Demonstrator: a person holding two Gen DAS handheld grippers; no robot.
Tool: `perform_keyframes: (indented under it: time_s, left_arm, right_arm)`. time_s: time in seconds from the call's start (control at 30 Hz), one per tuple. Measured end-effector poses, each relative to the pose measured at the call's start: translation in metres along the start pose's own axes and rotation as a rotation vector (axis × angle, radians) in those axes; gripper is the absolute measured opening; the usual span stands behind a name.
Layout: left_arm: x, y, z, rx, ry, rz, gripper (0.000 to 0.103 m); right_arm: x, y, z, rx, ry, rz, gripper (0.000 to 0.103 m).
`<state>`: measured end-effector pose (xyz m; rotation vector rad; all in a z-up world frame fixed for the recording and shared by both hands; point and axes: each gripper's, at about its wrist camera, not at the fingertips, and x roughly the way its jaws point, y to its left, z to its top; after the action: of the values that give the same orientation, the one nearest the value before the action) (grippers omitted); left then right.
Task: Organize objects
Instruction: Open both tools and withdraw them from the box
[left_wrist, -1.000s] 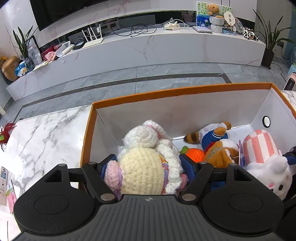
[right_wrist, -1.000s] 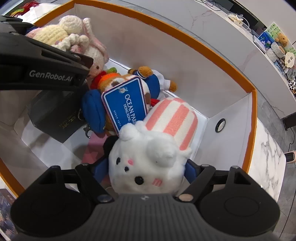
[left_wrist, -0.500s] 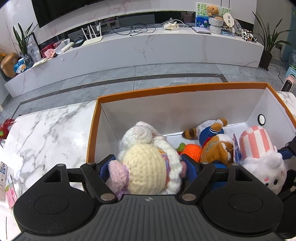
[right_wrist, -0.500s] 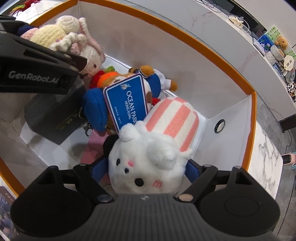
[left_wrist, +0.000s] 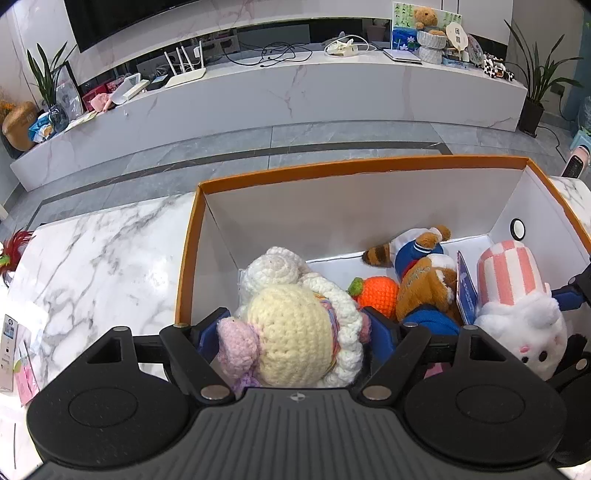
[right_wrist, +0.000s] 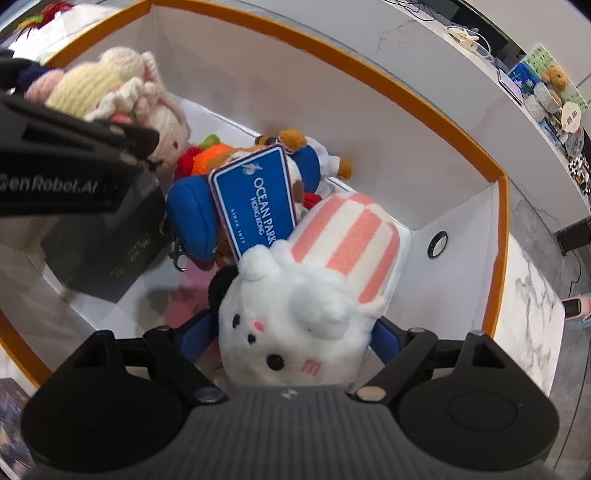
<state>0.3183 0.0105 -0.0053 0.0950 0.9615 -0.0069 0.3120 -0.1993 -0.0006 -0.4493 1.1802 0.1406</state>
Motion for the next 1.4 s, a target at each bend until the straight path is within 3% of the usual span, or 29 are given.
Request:
perform_keyframes:
  time_s: [0.27, 0.57, 0.77, 0.97, 1.4]
  left_arm:
    - [-0.006, 0.003, -0.003, -0.007, -0.001, -0.003, 0.092]
    - [-0.022, -0.001, -0.007, 0.006, 0.001, 0.007, 0.094]
    - [-0.034, -0.002, -0.008, 0.011, -0.001, 0.000, 0.094]
    - [-0.047, -0.002, -0.010, 0.019, -0.016, -0.004, 0.094]
    - [-0.088, 0.003, -0.037, -0.013, -0.048, -0.036, 0.094]
  right_arm:
    - [0.005, -0.012, 0.005, 0.047, -0.012, 0.009, 0.090]
    - [-0.026, -0.010, 0.000, 0.064, -0.046, -0.014, 0.091]
    - [-0.025, -0.009, 0.002, 0.080, -0.067, -0.010, 0.091]
    - [-0.034, -0.003, -0.001, 0.055, -0.078, -0.034, 0.097]
    - [-0.075, 0.009, -0.024, 0.089, -0.170, -0.043, 0.097]
